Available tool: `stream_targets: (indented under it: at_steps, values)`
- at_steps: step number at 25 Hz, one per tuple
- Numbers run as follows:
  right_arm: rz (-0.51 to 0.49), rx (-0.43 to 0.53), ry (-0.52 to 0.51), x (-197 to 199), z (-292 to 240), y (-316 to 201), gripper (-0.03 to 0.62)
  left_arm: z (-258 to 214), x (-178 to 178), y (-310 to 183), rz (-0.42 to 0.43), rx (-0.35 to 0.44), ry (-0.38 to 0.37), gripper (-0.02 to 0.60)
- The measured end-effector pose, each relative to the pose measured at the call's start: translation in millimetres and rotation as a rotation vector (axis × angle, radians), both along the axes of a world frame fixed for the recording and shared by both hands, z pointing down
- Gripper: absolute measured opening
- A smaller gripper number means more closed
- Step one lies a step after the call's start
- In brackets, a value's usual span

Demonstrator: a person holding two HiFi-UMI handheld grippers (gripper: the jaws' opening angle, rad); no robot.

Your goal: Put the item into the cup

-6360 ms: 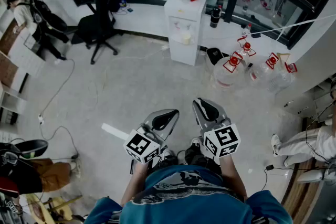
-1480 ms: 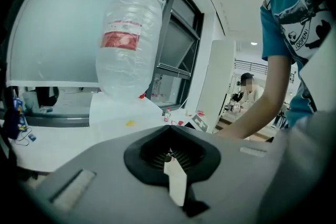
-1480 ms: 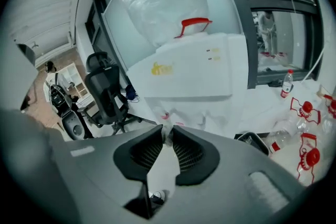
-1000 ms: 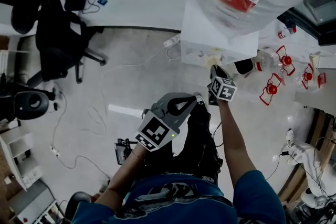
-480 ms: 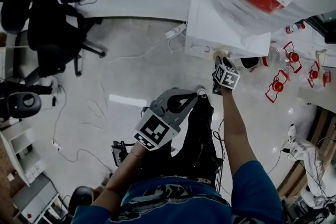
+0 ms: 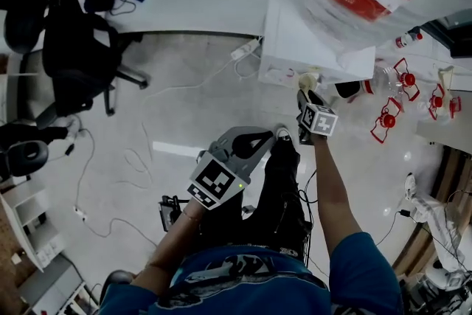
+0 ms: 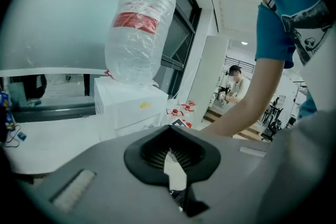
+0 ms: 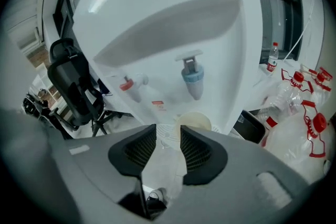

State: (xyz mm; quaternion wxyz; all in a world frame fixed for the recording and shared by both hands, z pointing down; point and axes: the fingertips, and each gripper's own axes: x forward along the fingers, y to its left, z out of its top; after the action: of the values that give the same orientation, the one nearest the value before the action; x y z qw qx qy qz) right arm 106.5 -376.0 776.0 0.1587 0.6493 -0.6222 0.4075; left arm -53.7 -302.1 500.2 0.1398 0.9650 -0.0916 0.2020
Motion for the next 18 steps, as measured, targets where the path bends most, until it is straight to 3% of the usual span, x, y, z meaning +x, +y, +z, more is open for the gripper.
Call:
stream_targets:
  at_steps: [8,14,18]
  values:
    - [-0.113,0.154,-0.005,-47.4,-95.5,37.7,0.121,-18.9,-21.2,5.8,0.056,0.052,0.028,0.014]
    - [-0.102,0.271,-0.012,-84.2,-181.3,65.7,0.09,-25.1,-45.8,17.9,0.086,0.065,0.039,0.014]
    - [-0.097,0.323,-0.041,-109.0,-225.7,86.1,0.078,-15.3,-58.9,29.3,0.096,0.024,0.045,0.014]
